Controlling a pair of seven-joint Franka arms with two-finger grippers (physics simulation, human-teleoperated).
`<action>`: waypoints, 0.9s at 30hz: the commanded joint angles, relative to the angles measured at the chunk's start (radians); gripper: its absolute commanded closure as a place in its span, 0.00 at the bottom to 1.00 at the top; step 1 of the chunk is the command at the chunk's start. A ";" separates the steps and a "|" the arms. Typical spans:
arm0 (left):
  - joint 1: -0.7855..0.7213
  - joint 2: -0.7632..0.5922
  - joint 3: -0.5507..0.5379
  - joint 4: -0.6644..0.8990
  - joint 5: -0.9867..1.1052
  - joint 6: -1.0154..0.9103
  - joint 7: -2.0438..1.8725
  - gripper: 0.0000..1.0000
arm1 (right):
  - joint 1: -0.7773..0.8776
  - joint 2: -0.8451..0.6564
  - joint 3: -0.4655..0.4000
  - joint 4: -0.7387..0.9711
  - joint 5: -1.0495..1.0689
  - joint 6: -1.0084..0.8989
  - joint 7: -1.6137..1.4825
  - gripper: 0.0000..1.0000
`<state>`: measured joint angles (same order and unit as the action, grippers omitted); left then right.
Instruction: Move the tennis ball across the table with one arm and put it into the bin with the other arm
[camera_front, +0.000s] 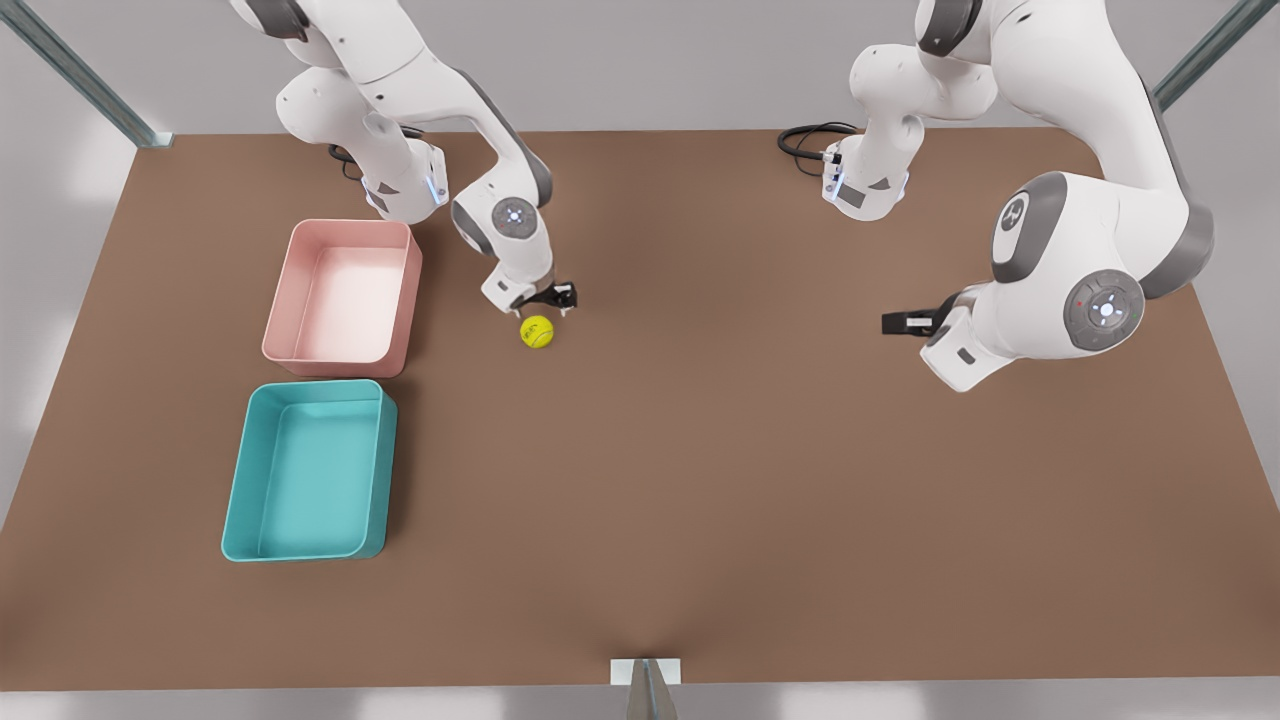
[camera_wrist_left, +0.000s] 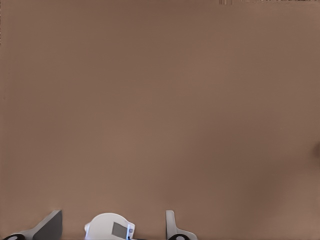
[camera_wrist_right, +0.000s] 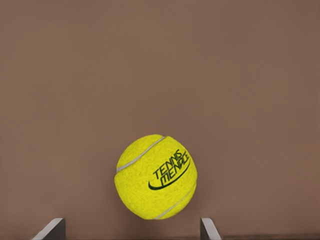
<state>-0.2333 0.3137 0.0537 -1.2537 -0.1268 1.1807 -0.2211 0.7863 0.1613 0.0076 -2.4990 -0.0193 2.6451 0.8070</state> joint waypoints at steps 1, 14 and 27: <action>0.000 -0.001 0.000 0.000 0.001 0.000 -0.152 0.00 | -0.001 0.004 -0.001 -0.009 0.001 0.087 0.231 0.00; -0.001 -0.001 0.000 0.000 -0.002 -0.003 -0.152 0.00 | -0.013 0.101 -0.005 -0.004 0.001 0.167 0.230 0.00; 0.006 -0.001 0.000 0.002 -0.001 0.000 -0.152 0.00 | -0.035 0.159 -0.014 0.017 0.001 0.208 0.227 0.00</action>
<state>-0.2280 0.3145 0.0540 -1.2521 -0.1269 1.1805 -0.3393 0.7525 0.3191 -0.0061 -2.4857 -0.0191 2.8396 0.9876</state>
